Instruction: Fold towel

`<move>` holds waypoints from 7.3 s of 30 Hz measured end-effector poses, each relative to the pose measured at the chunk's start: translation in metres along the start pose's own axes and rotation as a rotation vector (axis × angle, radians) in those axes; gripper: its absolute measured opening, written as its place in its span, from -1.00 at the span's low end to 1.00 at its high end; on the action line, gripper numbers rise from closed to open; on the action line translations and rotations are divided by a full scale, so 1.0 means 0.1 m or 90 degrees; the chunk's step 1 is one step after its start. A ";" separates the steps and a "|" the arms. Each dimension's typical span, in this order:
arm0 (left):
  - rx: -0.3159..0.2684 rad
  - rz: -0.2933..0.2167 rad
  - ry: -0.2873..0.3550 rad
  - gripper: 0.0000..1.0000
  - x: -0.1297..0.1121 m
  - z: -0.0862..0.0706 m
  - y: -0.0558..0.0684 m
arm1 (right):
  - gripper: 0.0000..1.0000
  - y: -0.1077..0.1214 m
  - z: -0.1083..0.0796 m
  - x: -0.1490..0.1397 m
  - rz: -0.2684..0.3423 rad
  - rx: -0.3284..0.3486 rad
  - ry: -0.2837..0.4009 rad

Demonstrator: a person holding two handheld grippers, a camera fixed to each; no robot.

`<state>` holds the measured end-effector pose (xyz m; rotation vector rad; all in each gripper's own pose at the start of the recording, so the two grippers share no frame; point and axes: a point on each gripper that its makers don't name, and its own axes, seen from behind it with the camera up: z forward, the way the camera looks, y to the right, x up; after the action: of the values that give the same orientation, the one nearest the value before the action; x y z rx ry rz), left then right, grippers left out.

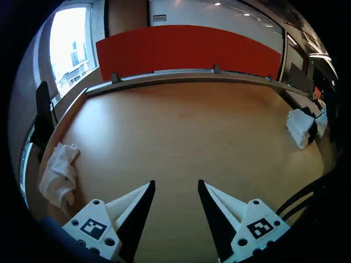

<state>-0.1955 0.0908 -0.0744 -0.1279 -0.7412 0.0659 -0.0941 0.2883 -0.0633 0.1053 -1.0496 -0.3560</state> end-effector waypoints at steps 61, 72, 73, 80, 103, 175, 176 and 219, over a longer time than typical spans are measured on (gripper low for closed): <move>-0.001 0.007 -0.008 0.42 -0.03 0.03 -0.02 | -0.73 0.02 0.17 -0.34 0.028 -0.023 -0.045; -0.002 0.005 -0.001 0.42 0.02 0.03 -0.03 | 0.85 -0.04 0.12 -0.29 0.048 -0.020 -0.026; -0.002 0.005 -0.001 0.42 0.02 0.03 -0.03 | 0.90 -0.05 0.12 -0.29 0.049 -0.019 -0.025; -0.003 0.006 0.001 0.42 0.02 0.00 -0.02 | 0.90 -0.11 0.11 -0.25 0.044 -0.018 -0.020; 0.000 0.003 0.016 0.42 0.09 -0.08 -0.08 | 0.90 -0.40 0.04 0.14 0.189 0.002 0.060; 0.057 -0.061 0.354 0.42 1.83 -0.70 -0.56 | 0.93 -0.83 -1.48 1.72 0.248 -0.131 0.580; 0.059 -0.061 0.357 0.42 1.84 -0.70 -0.57 | 0.93 -0.85 -1.49 1.74 0.248 -0.129 0.583; 0.043 -0.080 0.426 0.41 2.21 -0.89 -1.01 | 0.99 -2.40 -1.72 2.84 0.228 -0.027 0.650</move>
<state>0.0286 0.0062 0.0226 -0.0330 -0.0769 -0.0719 0.1246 -0.0465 0.0259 0.0458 -0.0389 0.0291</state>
